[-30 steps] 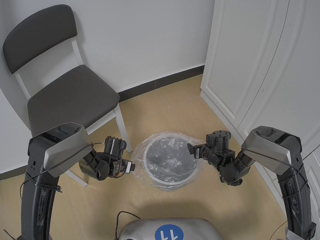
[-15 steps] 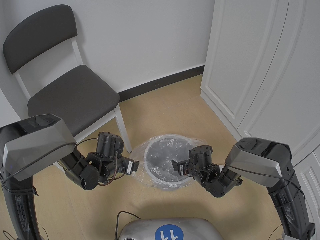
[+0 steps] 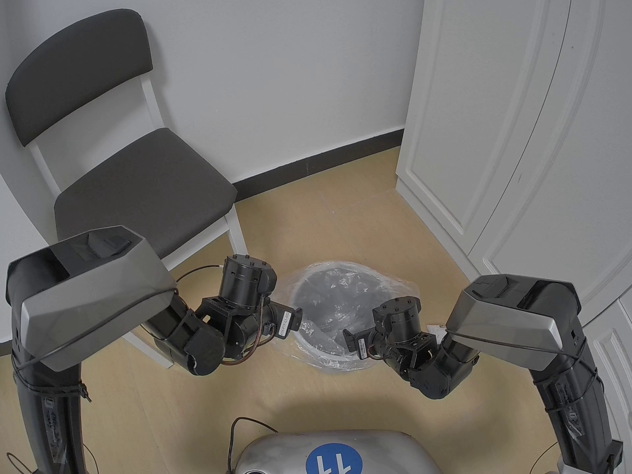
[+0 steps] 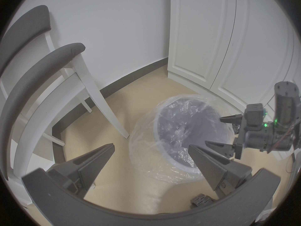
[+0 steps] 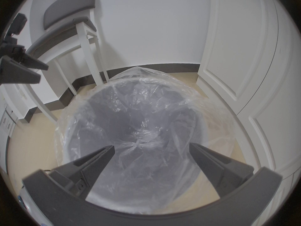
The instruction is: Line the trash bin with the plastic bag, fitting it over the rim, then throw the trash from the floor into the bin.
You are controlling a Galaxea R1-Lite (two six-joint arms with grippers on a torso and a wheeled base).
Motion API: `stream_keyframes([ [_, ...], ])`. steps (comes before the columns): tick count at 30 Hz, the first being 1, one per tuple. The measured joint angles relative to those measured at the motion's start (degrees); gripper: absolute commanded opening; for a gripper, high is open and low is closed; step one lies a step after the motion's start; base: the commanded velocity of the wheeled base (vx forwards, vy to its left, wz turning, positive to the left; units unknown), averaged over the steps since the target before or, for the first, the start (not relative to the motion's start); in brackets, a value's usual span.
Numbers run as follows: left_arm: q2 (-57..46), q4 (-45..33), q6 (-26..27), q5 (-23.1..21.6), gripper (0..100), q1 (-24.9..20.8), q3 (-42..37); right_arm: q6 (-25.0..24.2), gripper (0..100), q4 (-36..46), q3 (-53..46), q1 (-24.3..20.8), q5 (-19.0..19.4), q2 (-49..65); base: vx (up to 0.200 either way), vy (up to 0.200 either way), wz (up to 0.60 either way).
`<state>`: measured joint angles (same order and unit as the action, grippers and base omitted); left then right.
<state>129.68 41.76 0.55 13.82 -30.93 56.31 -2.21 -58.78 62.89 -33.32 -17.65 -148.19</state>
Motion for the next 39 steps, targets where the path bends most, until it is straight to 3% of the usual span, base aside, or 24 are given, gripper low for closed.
stream_keyframes([
  [8, 3.7, -1.7, 1.0, 1.1, 100, -1.6, 4.0, 6.8, 100, -5.0, -6.6, 0.5, 0.0, 3.4, 0.0, 0.0, 0.0],
  [21, 9.4, -10.4, 3.1, 8.3, 100, -5.6, 14.3, 10.1, 100, -5.0, -9.7, 4.4, 0.2, 7.2, 0.0, 0.0, 0.0],
  [39, 16.8, -17.3, 6.3, 16.7, 100, -6.5, 27.8, 12.7, 100, -4.9, -9.9, 9.3, 0.8, 9.8, 0.0, 0.0, 0.0],
])
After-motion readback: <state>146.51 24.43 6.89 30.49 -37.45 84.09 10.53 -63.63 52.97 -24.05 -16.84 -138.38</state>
